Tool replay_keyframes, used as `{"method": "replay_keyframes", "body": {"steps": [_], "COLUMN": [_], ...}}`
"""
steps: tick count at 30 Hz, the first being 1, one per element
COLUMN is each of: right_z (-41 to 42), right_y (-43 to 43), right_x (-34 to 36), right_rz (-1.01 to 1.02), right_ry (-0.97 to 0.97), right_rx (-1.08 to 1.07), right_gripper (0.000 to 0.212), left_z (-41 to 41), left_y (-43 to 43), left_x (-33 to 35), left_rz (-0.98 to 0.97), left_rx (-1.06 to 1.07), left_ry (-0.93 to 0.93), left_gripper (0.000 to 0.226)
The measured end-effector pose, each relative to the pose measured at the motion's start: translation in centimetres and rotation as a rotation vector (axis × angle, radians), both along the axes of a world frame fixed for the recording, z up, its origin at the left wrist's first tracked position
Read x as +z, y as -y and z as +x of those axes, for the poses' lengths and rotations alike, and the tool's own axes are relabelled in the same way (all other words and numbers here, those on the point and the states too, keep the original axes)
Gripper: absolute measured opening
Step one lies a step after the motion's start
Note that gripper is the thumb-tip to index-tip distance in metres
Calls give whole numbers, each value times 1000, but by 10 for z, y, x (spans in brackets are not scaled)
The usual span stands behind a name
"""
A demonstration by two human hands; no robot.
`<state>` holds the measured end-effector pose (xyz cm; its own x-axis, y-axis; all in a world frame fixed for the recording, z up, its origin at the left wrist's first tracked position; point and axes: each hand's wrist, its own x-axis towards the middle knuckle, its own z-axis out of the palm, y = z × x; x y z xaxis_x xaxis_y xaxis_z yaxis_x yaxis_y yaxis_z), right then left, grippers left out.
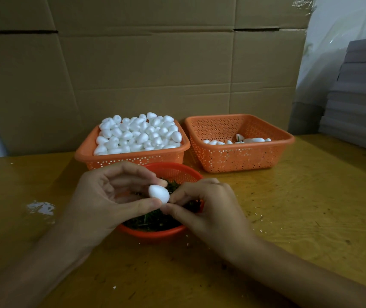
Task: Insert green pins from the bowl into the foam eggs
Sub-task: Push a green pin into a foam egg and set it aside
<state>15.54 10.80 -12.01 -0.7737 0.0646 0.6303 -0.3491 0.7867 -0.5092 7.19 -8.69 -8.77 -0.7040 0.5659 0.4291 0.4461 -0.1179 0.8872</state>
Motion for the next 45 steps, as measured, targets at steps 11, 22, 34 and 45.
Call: {"method": "replay_keyframes", "body": {"steps": [11, 22, 34, 45], "right_z": [2, 3, 4, 3], "right_y": [3, 4, 4, 3], "right_x": [-1, -1, -1, 1], "right_rz": [-18, -36, -49, -64], "right_ry": [9, 19, 1, -7], "right_rx": [-41, -38, -37, 27], "right_gripper": [13, 26, 12, 12], "left_z": [0, -1, -2, -2], "left_y": [1, 5, 4, 3], "left_x": [2, 3, 2, 2], "left_rz": [-32, -59, -54, -77], "left_rx": [-36, -90, -112, -166], "left_ry": [5, 4, 39, 3], "left_gripper": [32, 36, 47, 47]}}
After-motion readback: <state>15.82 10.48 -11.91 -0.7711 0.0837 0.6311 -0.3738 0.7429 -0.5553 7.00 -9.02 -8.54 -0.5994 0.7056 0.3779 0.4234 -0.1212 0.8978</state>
